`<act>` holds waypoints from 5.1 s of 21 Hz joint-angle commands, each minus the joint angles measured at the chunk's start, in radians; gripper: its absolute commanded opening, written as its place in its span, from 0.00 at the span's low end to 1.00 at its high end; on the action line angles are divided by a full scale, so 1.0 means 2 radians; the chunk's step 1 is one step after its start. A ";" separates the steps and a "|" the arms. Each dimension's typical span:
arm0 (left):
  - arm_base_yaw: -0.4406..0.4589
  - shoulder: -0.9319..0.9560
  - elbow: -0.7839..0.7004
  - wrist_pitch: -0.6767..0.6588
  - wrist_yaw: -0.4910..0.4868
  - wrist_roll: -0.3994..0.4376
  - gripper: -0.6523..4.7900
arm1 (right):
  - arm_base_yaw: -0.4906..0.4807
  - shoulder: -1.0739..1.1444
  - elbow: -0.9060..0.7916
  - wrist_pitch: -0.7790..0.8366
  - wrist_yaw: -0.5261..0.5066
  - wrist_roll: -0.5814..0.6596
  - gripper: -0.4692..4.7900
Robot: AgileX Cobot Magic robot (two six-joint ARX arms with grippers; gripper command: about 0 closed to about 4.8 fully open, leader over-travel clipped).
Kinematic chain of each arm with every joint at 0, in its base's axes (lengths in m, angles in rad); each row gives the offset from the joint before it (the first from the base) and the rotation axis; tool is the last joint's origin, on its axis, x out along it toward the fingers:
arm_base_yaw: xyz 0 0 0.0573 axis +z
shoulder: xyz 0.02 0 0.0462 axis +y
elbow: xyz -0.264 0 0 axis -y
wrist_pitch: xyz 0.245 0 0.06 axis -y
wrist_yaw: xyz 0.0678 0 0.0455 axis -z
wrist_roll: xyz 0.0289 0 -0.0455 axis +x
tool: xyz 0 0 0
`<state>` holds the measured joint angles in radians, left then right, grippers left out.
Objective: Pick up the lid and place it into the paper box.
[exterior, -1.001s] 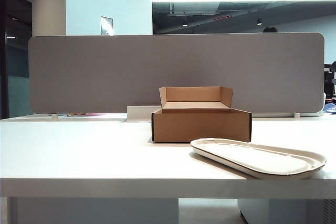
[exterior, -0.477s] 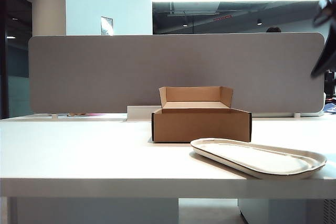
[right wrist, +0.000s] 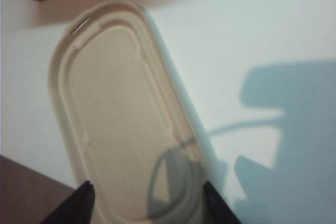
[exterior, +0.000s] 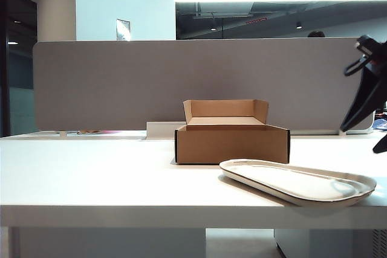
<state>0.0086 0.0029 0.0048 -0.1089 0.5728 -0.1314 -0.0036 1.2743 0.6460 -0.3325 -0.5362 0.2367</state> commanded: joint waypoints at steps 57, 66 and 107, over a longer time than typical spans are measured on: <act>-0.001 0.001 0.002 -0.005 -0.041 -0.002 0.11 | 0.058 0.021 0.078 0.013 -0.066 0.001 0.08; -0.001 0.001 0.002 -0.005 -0.041 -0.002 0.11 | 0.070 0.083 0.200 0.116 0.090 -0.016 0.08; -0.001 0.001 0.002 -0.005 -0.086 -0.002 0.11 | 0.018 0.005 0.149 0.166 0.151 -0.076 0.07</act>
<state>0.0086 0.0044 0.0051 -0.1200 0.4129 -0.1314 0.0391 1.3163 0.9676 -0.0093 -0.2352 0.0780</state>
